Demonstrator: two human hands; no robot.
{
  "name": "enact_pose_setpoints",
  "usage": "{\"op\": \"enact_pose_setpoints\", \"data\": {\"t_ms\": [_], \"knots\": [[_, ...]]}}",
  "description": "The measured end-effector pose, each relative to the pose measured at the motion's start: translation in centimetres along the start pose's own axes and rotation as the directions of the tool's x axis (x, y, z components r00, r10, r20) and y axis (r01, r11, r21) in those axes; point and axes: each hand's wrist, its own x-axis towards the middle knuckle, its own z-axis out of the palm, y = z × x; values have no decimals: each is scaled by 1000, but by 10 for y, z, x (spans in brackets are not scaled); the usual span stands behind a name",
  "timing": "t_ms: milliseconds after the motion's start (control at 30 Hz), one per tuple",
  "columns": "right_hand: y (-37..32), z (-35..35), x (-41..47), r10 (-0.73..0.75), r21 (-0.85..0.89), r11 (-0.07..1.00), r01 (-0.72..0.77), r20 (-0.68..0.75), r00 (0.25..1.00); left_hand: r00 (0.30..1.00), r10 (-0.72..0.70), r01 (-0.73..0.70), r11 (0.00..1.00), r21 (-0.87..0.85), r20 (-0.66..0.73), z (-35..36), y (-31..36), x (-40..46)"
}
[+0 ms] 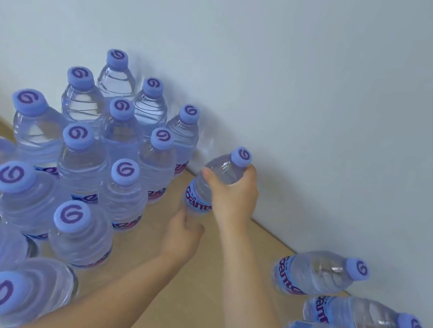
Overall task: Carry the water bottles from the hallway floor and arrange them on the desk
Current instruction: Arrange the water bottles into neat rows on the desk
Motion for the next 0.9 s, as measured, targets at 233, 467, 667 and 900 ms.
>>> {"op": "enact_pose_setpoints", "data": {"t_ms": [233, 467, 667, 900], "knots": [[2, 27, 12, -78, 13, 997, 78, 13, 997, 992, -58, 49, 995, -86, -110, 8, 11, 24], [-1, 36, 22, -123, -35, 992, 124, 26, 992, 988, -90, 69, 984, -163, -128, 9, 14, 31], [1, 32, 18, -125, -31, 991, 127, 73, 990, 995, -60, 55, 996, -68, -77, 5, 14, 31], [29, -40, -32, -163, 111, 976, 190, -212, 964, 992, -113, 107, 990, 95, 56, 13, 7, 7]]}}
